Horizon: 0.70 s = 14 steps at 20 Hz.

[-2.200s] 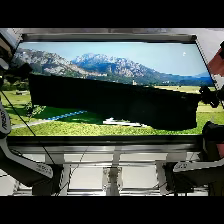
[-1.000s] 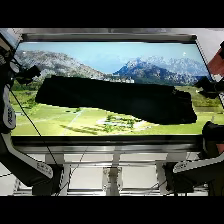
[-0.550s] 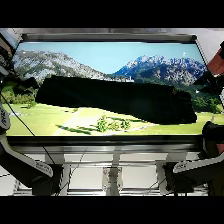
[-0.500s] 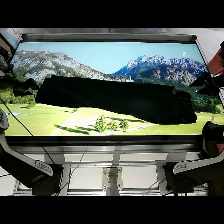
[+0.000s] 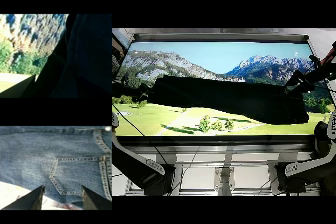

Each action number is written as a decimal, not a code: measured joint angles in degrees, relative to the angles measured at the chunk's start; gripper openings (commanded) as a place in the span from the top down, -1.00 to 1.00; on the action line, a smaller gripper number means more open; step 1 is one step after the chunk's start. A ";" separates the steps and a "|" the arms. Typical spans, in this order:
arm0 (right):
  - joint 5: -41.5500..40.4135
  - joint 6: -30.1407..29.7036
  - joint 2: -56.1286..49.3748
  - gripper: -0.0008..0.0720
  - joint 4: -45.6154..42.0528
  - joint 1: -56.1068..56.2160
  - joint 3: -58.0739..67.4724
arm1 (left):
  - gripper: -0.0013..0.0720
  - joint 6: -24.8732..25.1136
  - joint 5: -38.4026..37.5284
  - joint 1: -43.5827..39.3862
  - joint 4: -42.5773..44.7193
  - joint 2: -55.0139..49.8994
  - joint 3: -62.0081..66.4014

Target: Fold the clothes and pants, and hang the long-sleeved shirts on hangers.

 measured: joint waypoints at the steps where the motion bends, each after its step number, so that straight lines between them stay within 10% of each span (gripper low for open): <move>1: -0.17 0.00 0.00 -0.41 -0.11 0.44 0.00 | -0.58 0.24 -0.28 0.04 -0.63 -0.37 0.00; 4: -0.33 0.04 0.00 -0.41 -0.33 1.16 0.02 | -0.53 0.66 -1.03 -0.33 -1.92 -1.36 0.04; 9: -0.26 0.09 0.00 -0.39 -0.39 1.53 0.02 | 0.90 0.92 -2.45 -2.36 -1.36 -2.73 -0.09; 14: 1.11 0.13 0.00 -0.04 1.90 2.16 0.02 | 0.90 0.52 -7.61 -2.36 1.27 -1.42 -0.07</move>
